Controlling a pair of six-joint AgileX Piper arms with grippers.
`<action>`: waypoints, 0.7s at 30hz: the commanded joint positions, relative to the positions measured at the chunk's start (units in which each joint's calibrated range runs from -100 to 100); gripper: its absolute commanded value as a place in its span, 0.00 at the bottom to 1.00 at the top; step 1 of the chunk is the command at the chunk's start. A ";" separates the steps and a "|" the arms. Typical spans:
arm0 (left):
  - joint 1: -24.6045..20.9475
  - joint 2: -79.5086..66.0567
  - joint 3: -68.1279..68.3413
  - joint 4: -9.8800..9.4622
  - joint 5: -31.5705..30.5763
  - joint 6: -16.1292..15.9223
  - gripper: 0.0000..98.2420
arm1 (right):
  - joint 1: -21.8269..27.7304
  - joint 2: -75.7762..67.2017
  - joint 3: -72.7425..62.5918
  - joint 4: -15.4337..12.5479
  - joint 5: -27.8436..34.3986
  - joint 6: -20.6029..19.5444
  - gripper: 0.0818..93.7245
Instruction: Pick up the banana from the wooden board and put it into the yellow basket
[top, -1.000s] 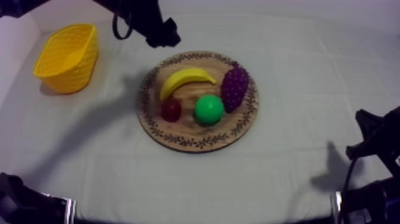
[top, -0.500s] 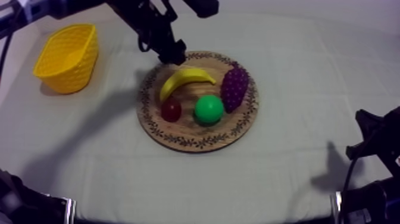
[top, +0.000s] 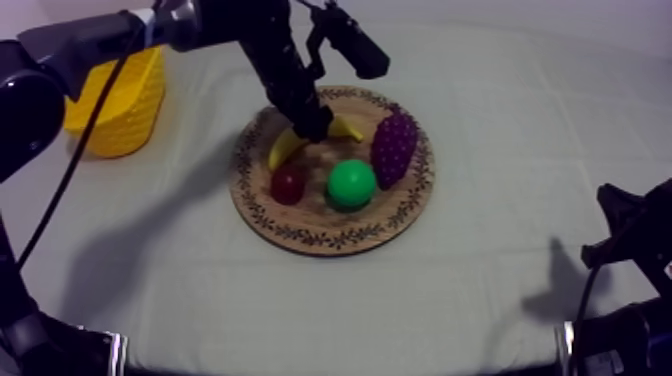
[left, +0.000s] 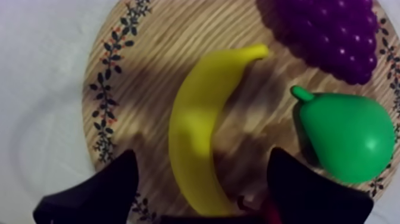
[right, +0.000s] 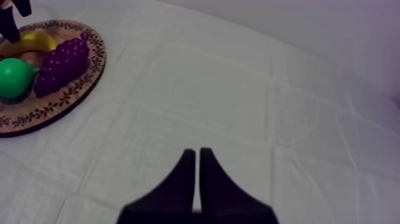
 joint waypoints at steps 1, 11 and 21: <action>-0.04 1.90 -1.17 -0.01 0.28 -0.03 0.81 | -0.01 -0.03 -0.05 0.01 -0.02 0.02 0.01; -0.31 8.00 -7.51 0.55 2.82 -0.42 0.78 | -0.01 -0.03 -0.05 0.01 -0.02 0.02 0.01; -1.08 9.98 -9.26 1.42 3.17 -0.70 0.62 | -0.01 -0.03 -0.05 0.01 -0.02 0.02 0.01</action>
